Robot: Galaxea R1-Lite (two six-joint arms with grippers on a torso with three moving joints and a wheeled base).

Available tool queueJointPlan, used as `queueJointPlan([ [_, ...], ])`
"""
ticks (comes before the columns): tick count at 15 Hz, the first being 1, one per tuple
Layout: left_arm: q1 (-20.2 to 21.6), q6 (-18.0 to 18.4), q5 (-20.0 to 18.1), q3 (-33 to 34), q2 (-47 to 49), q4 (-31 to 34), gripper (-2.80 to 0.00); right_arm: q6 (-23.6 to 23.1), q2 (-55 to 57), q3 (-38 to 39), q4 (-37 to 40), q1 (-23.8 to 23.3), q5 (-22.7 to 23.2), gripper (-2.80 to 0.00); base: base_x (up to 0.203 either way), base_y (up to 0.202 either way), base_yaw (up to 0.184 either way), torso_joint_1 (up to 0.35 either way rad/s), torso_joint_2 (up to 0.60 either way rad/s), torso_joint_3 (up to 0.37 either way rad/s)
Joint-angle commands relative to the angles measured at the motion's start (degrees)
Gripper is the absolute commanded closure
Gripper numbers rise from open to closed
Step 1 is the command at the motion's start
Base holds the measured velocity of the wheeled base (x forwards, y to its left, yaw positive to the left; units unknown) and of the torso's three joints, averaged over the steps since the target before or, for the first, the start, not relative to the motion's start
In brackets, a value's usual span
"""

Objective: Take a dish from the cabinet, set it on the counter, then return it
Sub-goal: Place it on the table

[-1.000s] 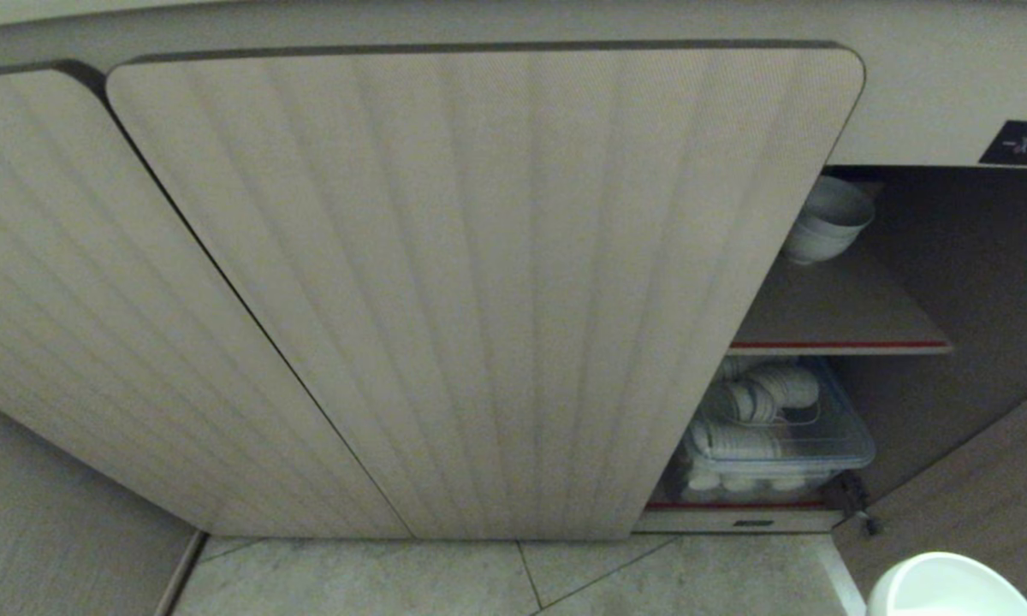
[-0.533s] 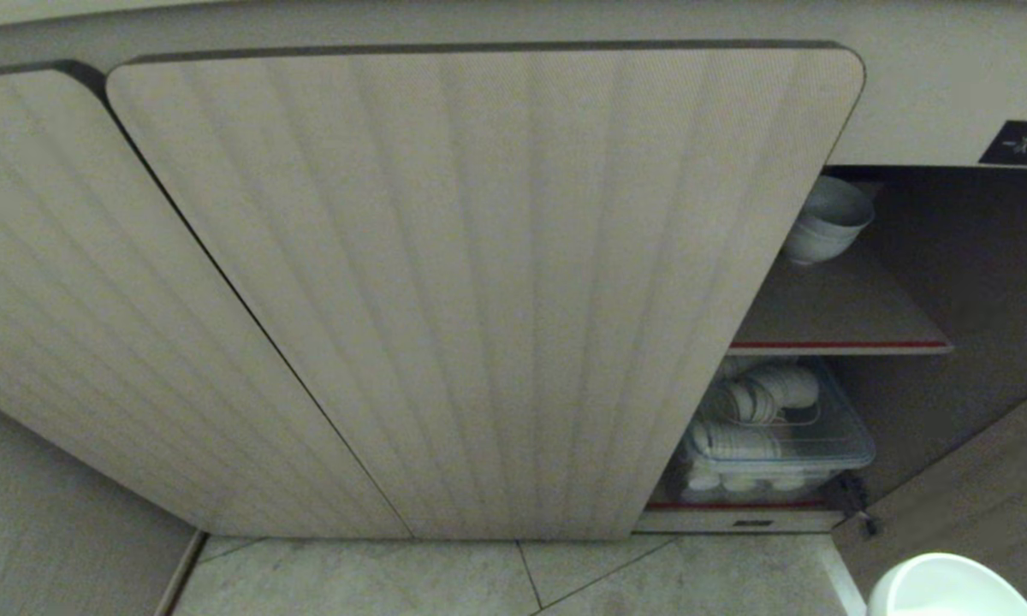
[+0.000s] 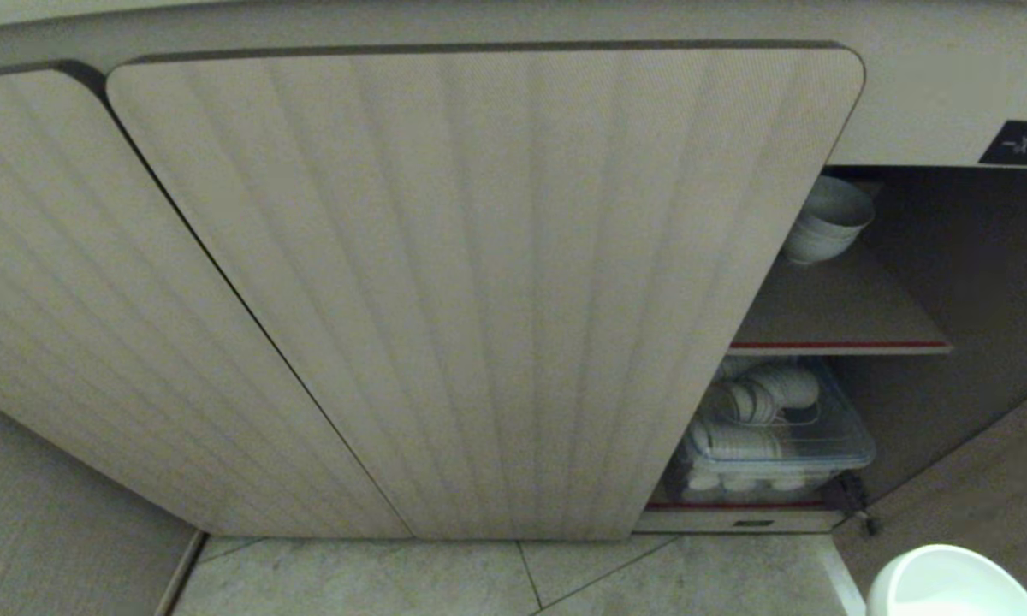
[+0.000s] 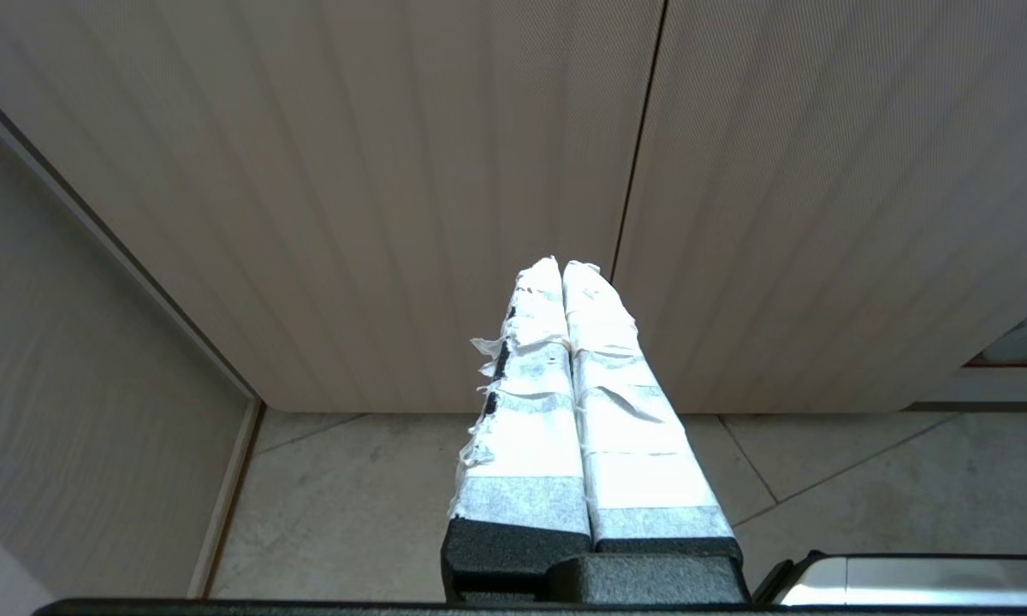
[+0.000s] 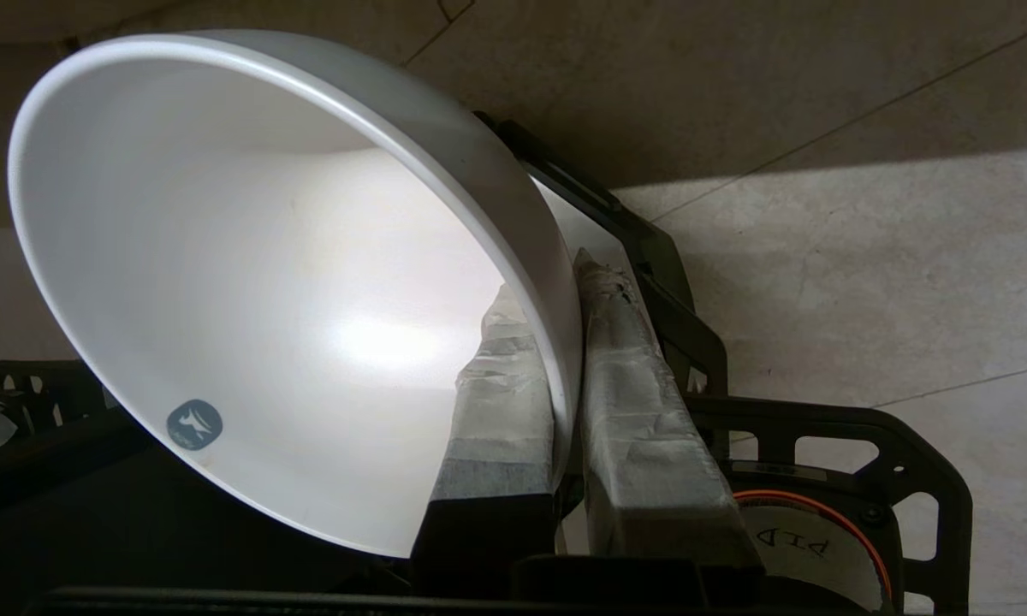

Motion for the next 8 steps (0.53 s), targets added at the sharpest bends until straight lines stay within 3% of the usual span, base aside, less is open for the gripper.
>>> queueJointPlan([
  [1, 0.00, -0.02, 0.00, 0.00, -0.02, -0.07, 0.00, 0.07, 0.05, -0.07, 0.17, -0.01, 0.22, 0.00, 0.000, 0.000, 0.000, 0.032, -0.11, -0.088],
  [5, 0.00, -0.02, 0.00, 0.00, -0.02, -0.07, 0.00, 0.07, 0.05, 0.02, 0.26, -0.10, 0.22, 0.00, 0.000, 0.000, 0.000, 0.068, -0.26, -0.257],
  [8, 0.00, -0.02, 0.00, 0.00, -0.02, -0.07, 0.00, 0.07, 0.05, 0.02, 0.26, -0.10, 0.22, 0.00, 0.000, 0.000, 0.000, 0.182, -0.55, -0.292],
])
